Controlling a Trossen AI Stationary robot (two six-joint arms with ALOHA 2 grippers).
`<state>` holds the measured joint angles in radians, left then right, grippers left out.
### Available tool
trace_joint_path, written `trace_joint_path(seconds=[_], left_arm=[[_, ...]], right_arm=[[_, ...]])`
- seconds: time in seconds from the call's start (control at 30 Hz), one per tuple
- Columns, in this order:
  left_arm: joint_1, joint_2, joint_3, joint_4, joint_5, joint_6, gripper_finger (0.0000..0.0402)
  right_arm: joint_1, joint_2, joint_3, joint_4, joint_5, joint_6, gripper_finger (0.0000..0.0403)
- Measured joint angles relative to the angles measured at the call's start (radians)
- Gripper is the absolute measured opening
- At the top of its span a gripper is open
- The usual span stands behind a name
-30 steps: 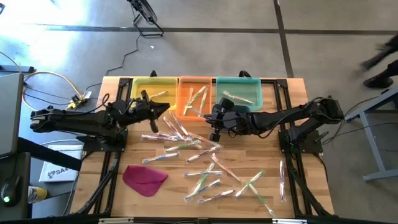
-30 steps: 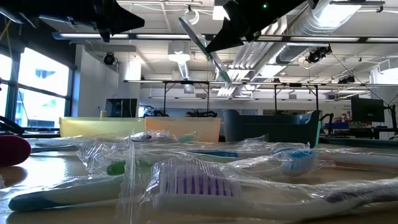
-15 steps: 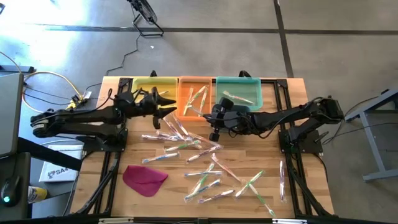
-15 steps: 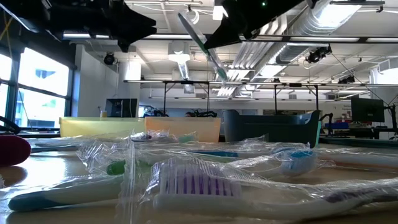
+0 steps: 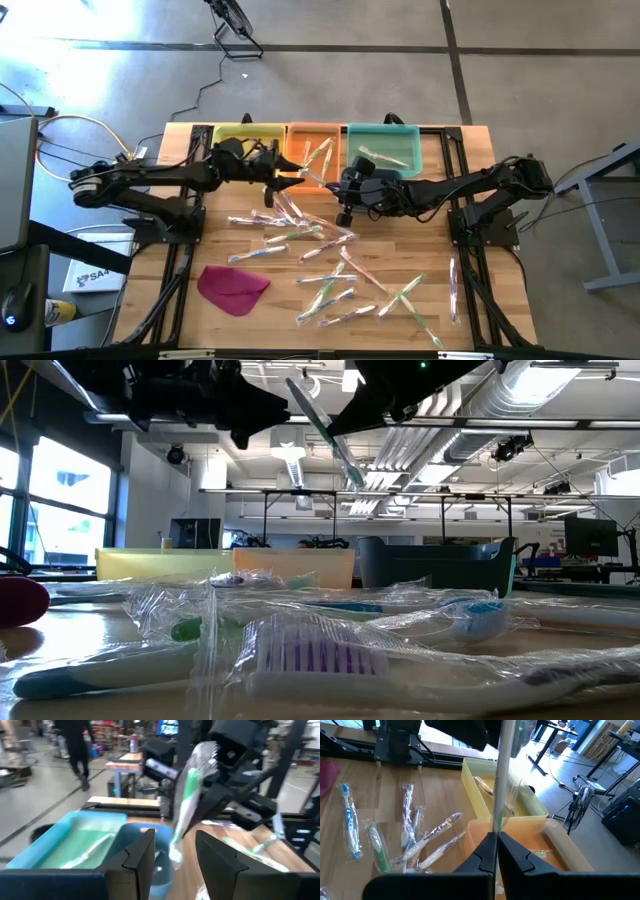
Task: Pick & Place Toothbrushes
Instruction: Put the green toothbrush into the orange bin
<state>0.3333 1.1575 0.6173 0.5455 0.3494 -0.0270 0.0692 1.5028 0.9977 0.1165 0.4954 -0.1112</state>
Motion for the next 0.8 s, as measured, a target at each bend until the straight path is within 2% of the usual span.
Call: trace_joint_path(seconds=[0.17, 0.37, 0.63, 0.8], left_arm=[[0.000, 0.066, 0.035, 0.052, 0.018, -0.003, 0.0138], [0.000, 0.118, 0.079, 0.061, 0.143, 0.003, 0.0138], [-0.001, 0.137, 0.086, 0.068, 0.143, 0.004, 0.0137], [-0.001, 0.137, 0.086, 0.075, 0.142, 0.003, 0.0106]], right_arm=[[0.000, 0.000, 0.000, 0.000, 0.000, 0.000, 0.0004], [0.000, 0.000, 0.000, -0.001, 0.000, 0.000, 0.0004], [0.000, 0.000, 0.000, -0.002, 0.001, 0.000, 0.0004], [0.000, 0.000, 0.000, -0.001, 0.000, 0.000, 0.0004]])
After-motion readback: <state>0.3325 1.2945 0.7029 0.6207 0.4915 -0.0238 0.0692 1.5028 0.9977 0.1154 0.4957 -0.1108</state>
